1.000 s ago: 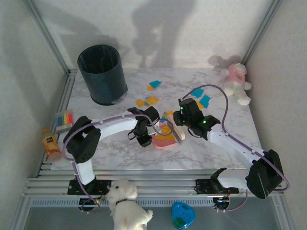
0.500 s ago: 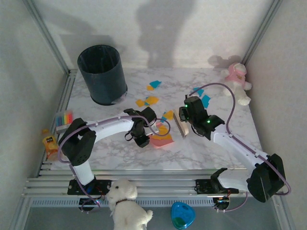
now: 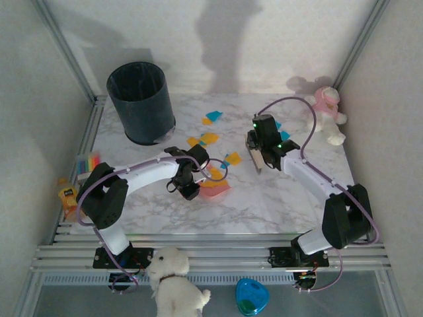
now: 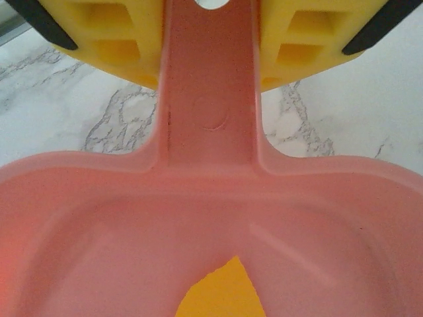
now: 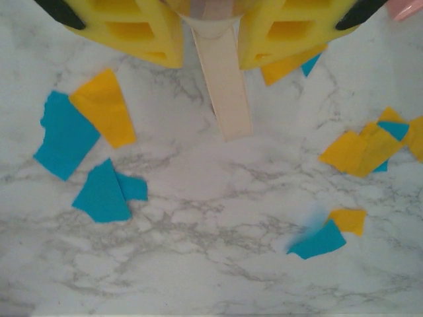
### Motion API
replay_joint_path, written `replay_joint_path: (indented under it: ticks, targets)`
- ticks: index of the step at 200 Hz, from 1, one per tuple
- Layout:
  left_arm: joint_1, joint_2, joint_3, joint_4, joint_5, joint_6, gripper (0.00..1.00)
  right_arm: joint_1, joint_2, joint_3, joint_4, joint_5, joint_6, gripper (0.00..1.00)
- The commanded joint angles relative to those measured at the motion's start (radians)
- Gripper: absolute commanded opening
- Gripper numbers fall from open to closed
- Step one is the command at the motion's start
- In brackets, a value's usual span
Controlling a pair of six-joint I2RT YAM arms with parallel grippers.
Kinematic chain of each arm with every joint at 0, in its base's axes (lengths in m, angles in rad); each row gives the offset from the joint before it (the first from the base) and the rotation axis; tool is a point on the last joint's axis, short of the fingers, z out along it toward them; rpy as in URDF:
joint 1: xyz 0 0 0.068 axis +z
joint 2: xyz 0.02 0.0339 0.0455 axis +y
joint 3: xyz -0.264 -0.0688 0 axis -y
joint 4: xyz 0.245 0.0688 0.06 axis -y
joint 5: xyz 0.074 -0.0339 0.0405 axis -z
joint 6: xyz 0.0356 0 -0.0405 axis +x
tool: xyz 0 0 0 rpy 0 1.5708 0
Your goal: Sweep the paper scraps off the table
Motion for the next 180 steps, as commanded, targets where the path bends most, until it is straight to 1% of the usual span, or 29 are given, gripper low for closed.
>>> replay_joint_path:
  ticks: [1,29,64,92,137,180]
  targets:
    - [0.011,0.004,0.014,-0.067,-0.037,-0.024,0.00,-0.006,0.060,0.086,0.046,0.004,-0.074,0.00]
    - [0.013,0.004,0.028,-0.078,-0.027,-0.018,0.00,-0.006,0.125,0.137,0.039,-0.033,-0.107,0.00]
    - [0.019,0.010,0.036,-0.082,-0.023,-0.015,0.00,-0.007,0.162,0.159,0.029,-0.125,-0.142,0.00]
    - [0.023,0.022,0.040,-0.082,-0.023,-0.013,0.00,-0.004,0.172,0.163,0.021,-0.203,-0.174,0.00]
    - [0.027,0.037,0.056,-0.073,-0.029,-0.012,0.00,0.024,0.169,0.161,-0.009,-0.289,-0.233,0.00]
    - [0.029,0.052,0.065,-0.077,-0.031,-0.008,0.00,0.044,0.156,0.151,-0.043,-0.344,-0.245,0.00]
